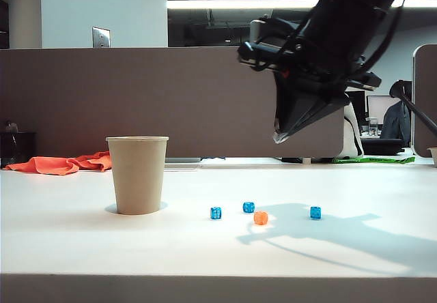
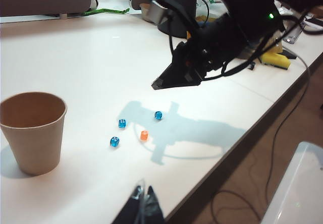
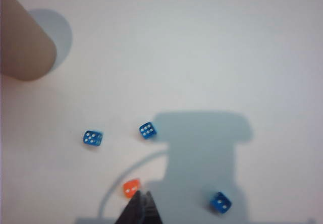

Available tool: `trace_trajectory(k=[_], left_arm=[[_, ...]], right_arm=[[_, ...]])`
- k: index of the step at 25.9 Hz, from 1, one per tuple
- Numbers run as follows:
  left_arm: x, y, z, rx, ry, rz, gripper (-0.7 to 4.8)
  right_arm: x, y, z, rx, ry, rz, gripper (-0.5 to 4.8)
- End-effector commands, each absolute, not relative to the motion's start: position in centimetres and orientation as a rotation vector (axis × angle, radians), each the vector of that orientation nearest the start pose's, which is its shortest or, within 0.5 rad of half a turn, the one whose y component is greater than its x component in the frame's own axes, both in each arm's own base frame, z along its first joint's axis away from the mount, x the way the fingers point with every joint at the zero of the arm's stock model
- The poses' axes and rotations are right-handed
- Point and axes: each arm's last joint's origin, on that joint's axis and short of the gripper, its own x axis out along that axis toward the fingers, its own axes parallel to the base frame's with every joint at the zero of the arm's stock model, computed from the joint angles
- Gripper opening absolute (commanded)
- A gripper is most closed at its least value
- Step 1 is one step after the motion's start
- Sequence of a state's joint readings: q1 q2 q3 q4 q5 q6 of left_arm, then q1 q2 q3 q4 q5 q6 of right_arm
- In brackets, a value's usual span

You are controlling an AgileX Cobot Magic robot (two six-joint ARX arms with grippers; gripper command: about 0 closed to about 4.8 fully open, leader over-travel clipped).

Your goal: Pick up the dice with a different color and drop it into the paper cup.

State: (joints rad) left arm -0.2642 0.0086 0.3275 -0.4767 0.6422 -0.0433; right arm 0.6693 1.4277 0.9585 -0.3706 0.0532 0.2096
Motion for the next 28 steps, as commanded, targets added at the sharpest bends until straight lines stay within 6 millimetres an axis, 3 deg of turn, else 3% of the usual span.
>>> trace_trajectory(k=[1, 9, 11, 14, 28], left_arm=[[5.2, -3.2, 22.7, -0.008, 0.151, -0.908, -0.06], [5.3, -3.2, 22.7, 0.044, 0.121, -0.897, -0.06], [5.3, -3.2, 22.8, 0.045, 0.117, -0.897, -0.06], [5.3, -3.2, 22.8, 0.04, 0.119, -0.9, -0.06], [5.3, -3.2, 22.8, 0.038, 0.121, -0.899, -0.06]], right_arm=[[23.3, 18.7, 23.8, -0.139, 0.916, 0.486, 0.0], [22.4, 20.2, 23.9, -0.191, 0.981, 0.525, 0.05], [22.2, 20.4, 23.8, -0.199, 0.996, 0.528, 0.47], [22.1, 20.4, 23.6, -0.195, 1.023, 0.515, 1.55], [21.9, 21.0, 22.9, -0.214, 1.04, 0.531, 1.58]])
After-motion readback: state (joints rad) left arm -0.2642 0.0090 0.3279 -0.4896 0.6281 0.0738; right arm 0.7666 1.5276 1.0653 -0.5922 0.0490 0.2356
